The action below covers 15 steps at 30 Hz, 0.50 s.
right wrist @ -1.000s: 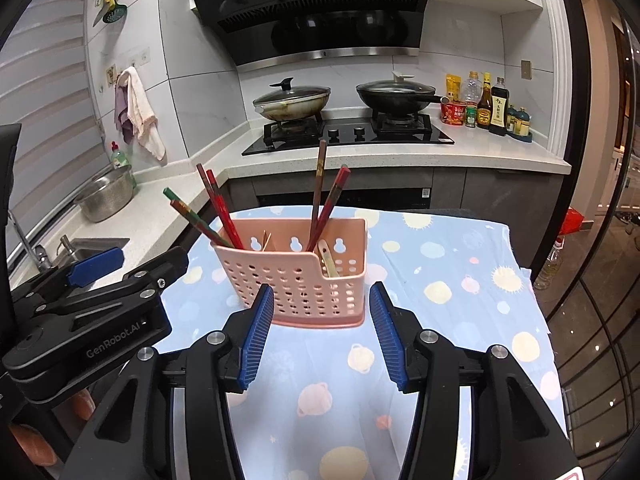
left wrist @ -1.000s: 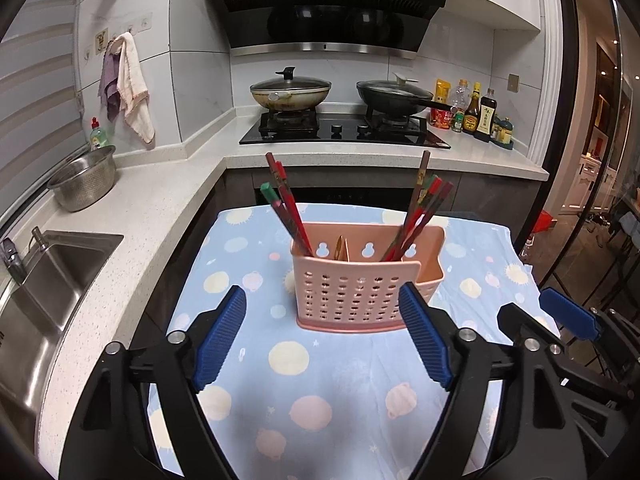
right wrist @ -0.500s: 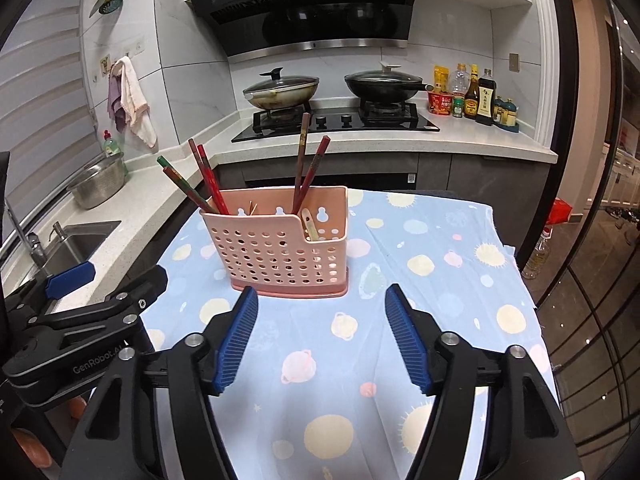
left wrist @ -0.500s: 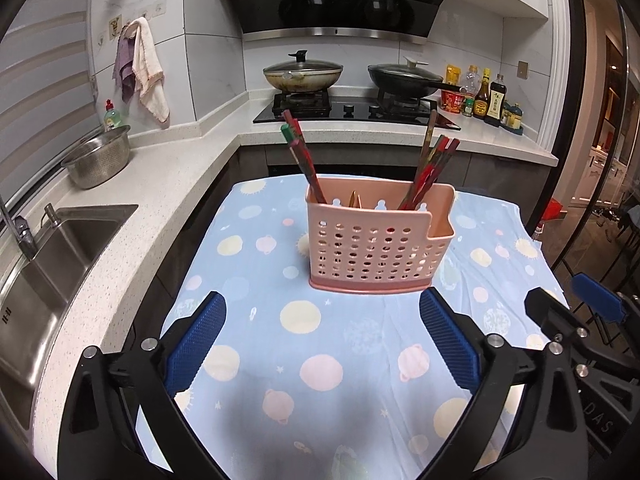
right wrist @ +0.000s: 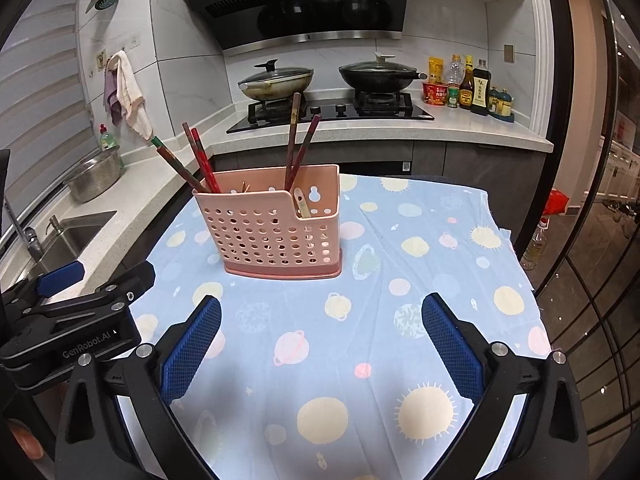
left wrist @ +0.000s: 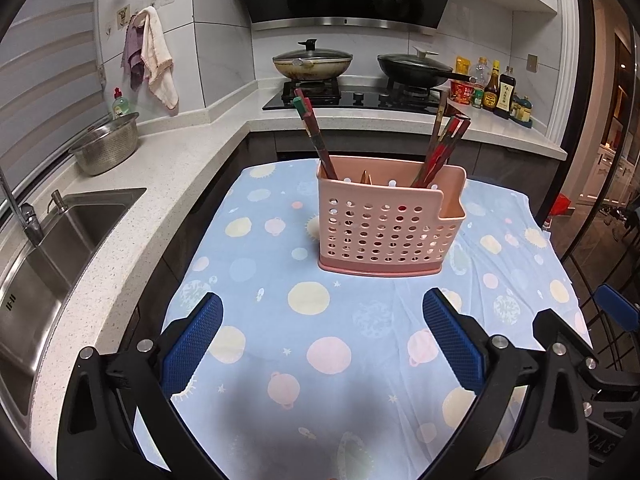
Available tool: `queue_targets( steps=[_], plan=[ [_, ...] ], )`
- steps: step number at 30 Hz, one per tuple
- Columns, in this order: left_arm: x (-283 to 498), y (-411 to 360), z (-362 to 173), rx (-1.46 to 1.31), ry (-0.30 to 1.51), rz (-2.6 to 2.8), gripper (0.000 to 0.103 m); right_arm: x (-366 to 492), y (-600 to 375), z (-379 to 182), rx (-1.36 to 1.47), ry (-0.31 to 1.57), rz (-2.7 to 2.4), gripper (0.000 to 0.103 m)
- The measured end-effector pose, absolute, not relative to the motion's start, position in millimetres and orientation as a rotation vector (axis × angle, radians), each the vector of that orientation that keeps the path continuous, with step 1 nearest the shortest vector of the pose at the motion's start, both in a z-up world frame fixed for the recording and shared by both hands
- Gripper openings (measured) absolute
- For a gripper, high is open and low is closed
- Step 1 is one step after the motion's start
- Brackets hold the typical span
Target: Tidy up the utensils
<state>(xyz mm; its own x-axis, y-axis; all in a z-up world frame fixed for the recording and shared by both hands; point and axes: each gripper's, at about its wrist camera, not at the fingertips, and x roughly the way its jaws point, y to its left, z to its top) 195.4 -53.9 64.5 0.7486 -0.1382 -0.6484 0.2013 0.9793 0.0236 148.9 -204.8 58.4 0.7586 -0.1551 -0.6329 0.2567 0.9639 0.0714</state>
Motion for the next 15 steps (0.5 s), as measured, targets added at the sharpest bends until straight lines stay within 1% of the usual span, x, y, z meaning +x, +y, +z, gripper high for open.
queue_targets(
  steps=[15],
  plan=[
    [193.5,-52.5,60.4,0.101,0.703,-0.162,0.096,149.7,-200.1,54.5,0.154,0.691,-0.22,0.097]
  ],
)
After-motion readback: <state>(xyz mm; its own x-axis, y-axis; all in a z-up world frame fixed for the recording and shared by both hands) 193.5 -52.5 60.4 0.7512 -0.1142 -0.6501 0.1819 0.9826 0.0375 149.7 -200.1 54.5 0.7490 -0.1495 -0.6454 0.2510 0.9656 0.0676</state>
